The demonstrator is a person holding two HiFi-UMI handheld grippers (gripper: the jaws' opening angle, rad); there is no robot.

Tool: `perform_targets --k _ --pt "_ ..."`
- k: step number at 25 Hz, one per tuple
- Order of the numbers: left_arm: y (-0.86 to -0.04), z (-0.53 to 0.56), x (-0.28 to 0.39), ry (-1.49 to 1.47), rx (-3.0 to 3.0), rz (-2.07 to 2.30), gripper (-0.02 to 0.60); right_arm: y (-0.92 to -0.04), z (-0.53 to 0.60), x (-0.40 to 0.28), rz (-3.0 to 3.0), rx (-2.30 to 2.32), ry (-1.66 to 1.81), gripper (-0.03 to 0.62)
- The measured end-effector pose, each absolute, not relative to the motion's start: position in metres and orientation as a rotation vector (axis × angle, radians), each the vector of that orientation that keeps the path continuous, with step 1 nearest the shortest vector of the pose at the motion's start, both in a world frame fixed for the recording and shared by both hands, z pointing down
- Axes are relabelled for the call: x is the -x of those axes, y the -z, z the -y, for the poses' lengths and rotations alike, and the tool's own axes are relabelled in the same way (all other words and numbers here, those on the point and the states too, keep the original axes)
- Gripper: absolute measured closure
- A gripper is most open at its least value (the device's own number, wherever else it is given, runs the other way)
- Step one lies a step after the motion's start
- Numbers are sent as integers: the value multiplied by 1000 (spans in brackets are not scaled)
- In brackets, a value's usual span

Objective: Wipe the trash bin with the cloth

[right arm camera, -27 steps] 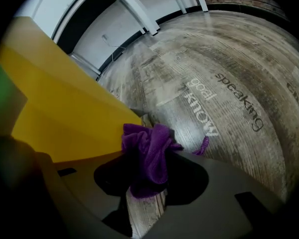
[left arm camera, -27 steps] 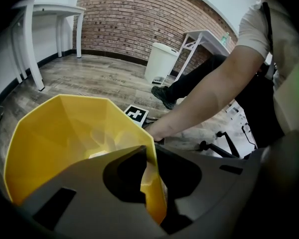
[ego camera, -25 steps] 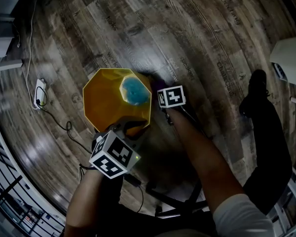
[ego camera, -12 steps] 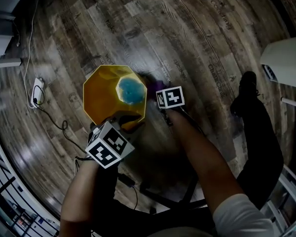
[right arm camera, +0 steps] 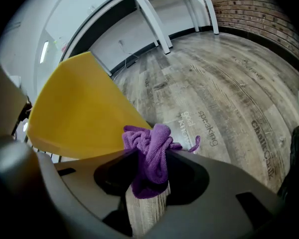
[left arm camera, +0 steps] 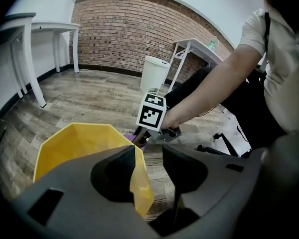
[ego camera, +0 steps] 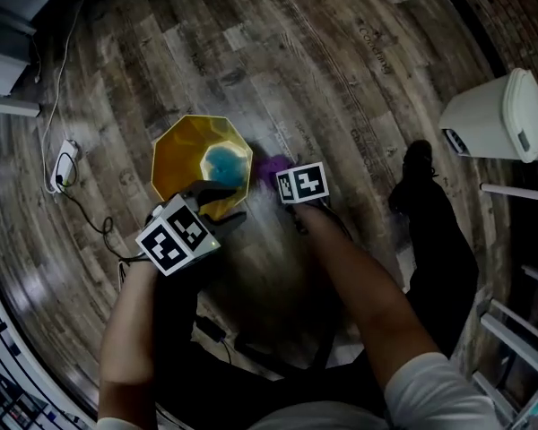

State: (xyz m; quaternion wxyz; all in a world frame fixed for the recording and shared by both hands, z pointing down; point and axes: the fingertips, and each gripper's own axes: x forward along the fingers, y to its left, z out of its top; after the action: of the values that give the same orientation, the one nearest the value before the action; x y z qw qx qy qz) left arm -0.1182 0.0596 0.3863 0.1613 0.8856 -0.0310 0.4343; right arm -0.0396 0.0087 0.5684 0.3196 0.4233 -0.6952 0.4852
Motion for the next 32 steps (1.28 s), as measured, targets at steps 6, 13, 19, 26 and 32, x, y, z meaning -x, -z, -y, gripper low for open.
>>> perform_targets --k 6,13,19,26,32 --pt "-354 -58 121 -1150 -2513 244 428 -523 -26 35 1876 -1110 -1242 431" --pt "-327 -72 137 -1093 -2436 432 428 -479 -42 33 1923 -1094 -1202 431" --pt "-299 -90 143 -986 -2401 558 428 -454 -54 38 1955 -1083 -1172 431" --pt "-269 -107 140 -848 -2376 690 428 -423 -70 39 1978 -1075 -1143 431" --pt "-247 -120 141 -796 -2378 743 428 -396 -73 38 1991 -1076 -1104 431"
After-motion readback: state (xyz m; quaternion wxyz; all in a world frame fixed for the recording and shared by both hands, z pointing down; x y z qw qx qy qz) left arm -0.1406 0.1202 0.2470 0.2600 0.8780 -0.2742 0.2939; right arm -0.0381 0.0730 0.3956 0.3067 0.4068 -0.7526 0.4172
